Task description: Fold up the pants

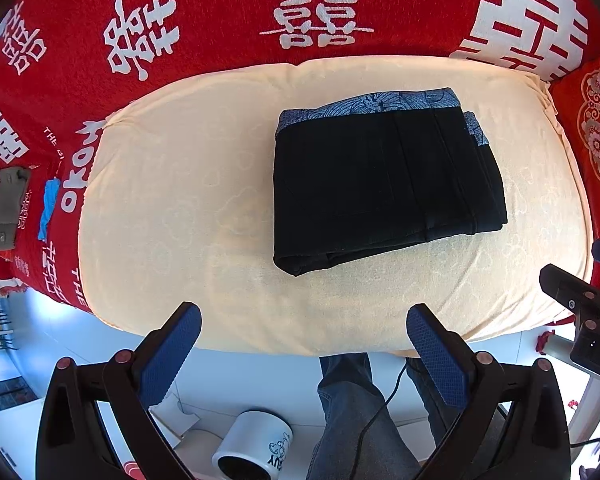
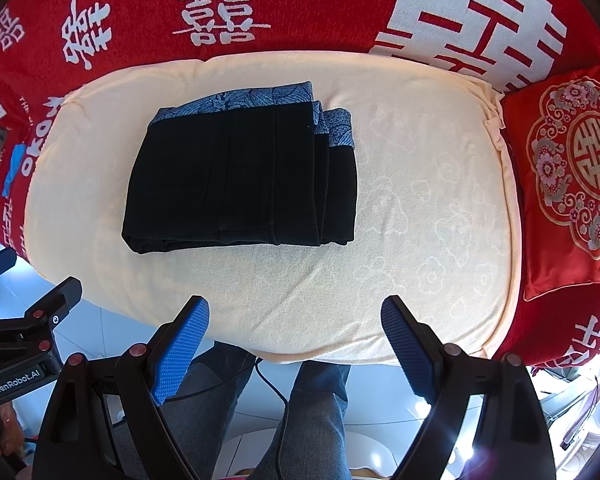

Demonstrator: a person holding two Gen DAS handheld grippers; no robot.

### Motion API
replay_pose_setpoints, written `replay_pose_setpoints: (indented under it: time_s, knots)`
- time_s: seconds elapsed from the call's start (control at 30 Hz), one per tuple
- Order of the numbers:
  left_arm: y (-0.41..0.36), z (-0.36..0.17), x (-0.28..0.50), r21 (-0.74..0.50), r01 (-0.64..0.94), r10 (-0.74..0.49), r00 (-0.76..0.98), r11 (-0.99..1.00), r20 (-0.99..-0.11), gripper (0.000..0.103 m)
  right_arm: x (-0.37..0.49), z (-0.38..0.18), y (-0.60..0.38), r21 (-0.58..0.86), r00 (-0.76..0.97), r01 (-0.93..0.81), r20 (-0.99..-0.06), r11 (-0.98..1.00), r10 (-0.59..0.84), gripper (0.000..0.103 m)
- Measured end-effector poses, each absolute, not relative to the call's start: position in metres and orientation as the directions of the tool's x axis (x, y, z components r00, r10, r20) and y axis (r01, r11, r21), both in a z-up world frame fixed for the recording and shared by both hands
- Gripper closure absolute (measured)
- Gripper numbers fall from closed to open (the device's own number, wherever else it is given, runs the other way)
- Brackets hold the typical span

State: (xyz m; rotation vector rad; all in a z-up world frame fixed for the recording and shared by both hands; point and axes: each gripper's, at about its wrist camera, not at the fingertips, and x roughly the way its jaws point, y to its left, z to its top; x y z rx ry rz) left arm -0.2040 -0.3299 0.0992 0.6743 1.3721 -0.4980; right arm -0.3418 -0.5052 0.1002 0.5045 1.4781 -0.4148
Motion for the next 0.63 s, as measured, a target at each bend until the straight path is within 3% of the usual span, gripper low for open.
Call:
replay_pose_setpoints:
  time_s: [0.63]
  knots:
    - [-0.3274, 0.098, -0.2063, 0.103, 0.681, 0.03, 0.118, 0.725, -0.993, 0.0, -0.3475, 0.0976, -0.5013, 0.067, 0.053, 0.561, -0.998, 0.825, 0.045, 0.013]
